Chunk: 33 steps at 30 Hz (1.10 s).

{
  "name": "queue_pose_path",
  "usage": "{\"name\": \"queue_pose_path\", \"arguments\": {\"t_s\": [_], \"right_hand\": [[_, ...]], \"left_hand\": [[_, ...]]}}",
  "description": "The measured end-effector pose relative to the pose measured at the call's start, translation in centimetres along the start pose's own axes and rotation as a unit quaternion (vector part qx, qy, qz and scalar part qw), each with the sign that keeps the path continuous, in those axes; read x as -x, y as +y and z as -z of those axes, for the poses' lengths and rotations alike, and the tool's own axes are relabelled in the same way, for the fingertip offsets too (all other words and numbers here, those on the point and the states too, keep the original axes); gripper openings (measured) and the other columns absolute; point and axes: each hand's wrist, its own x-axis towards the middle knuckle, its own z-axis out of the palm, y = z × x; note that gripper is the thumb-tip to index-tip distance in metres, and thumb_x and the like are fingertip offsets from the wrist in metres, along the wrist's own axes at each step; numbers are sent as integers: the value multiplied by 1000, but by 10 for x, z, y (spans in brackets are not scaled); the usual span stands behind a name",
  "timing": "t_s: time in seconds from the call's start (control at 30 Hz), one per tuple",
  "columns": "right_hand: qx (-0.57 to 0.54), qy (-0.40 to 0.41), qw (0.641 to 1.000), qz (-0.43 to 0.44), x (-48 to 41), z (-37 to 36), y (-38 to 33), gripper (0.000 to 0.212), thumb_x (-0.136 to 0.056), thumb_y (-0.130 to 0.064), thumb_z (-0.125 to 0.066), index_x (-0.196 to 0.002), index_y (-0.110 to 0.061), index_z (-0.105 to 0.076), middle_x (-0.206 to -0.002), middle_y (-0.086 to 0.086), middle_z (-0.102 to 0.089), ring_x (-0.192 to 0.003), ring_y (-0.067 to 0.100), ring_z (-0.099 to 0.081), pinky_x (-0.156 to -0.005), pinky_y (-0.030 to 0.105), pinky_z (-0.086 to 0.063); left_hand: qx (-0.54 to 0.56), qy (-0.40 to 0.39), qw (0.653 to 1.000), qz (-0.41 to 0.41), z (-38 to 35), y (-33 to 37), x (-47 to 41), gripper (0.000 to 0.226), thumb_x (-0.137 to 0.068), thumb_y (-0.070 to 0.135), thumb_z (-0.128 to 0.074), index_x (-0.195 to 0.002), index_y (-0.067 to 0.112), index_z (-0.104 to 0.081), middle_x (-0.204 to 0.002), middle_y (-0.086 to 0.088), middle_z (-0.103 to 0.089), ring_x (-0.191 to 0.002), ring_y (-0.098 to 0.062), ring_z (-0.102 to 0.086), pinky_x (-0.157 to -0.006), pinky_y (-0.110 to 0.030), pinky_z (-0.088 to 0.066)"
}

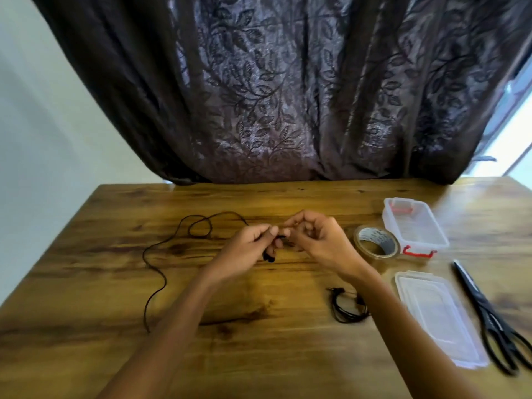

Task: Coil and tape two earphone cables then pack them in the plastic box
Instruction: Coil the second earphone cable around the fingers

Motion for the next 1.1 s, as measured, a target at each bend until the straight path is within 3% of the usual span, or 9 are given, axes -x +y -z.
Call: {"name": "queue_pose_path", "arguments": {"t_s": [0.13,0.23,0.33,0.47,0.53,0.77,0.87,1.0,1.1], "right_hand": [[-18,43,999,5,10,39,-14,17,-79,-20,-67,-81,-3,-63,-45,-4,-42,-41,10,-32,-41,20,-28],[-49,107,993,-10,23,67,-18,23,-74,-29,-66,-75,-6,-63,-49,1,-41,-43,13,-33,-40,20,-26],[-91,159,983,-17,34,87,-16,15,-74,-23,-62,-73,-8,-62,-43,-9,-43,-39,1,-34,-37,12,-27],[-73,244,967,-10,41,95,-9,13,-71,-26,-65,-72,-13,-66,-47,-11,-50,-46,0,-41,-45,11,-34],[-53,292,955,-17,43,97,-4,10,-74,-25,-67,-73,-15,-68,-52,-10,-53,-51,3,-44,-48,12,-37],[33,354,934,-38,57,92,0,13,-86,-19,-61,-84,-10,-70,-68,11,-65,-59,13,-56,-57,20,-47],[72,344,935,-46,65,83,3,15,-89,-24,-57,-87,-21,-71,-70,-1,-67,-61,6,-58,-56,18,-45],[86,352,930,-64,73,76,10,25,-92,-23,-52,-114,-24,-64,-73,-19,-64,-61,-8,-57,-55,7,-40],[84,316,943,-63,84,77,9,30,-94,-24,-46,-121,-32,-55,-70,-26,-62,-62,-4,-57,-56,12,-43]], "left_hand": [[113,-53,992,7,-8,33,-14,35,-96,26,-39,-65,15,-52,-56,9,-59,-66,-3,-63,-68,-15,-48],[294,-58,954,2,-8,49,-26,32,-92,25,-40,-63,12,-48,-53,4,-58,-72,-10,-68,-70,-20,-53],[381,-86,920,-10,-14,62,-37,26,-83,27,-46,-64,10,-55,-51,-1,-53,-75,-18,-69,-80,-33,-56],[390,-109,914,14,-34,77,-50,26,-95,21,-38,-76,12,-53,-54,3,-53,-53,-8,-58,-51,-21,-54],[418,-117,900,23,-44,84,-57,26,-96,19,-38,-81,10,-57,-58,2,-57,-52,-8,-58,-48,-19,-51],[493,-172,853,21,-76,118,-82,28,-98,13,-34,-93,3,-59,-74,-6,-72,-68,-16,-71,-64,-25,-59],[496,-195,846,-1,-88,138,-92,26,-98,14,-33,-95,4,-57,-81,-8,-74,-76,-19,-72,-73,-29,-59],[480,-186,857,-37,-101,161,-104,22,-98,12,-35,-95,7,-56,-84,-6,-73,-84,-19,-71,-86,-36,-52],[474,-169,862,-59,-106,172,-111,21,-98,14,-36,-95,10,-56,-83,-4,-73,-87,-19,-70,-89,-41,-51]]}}
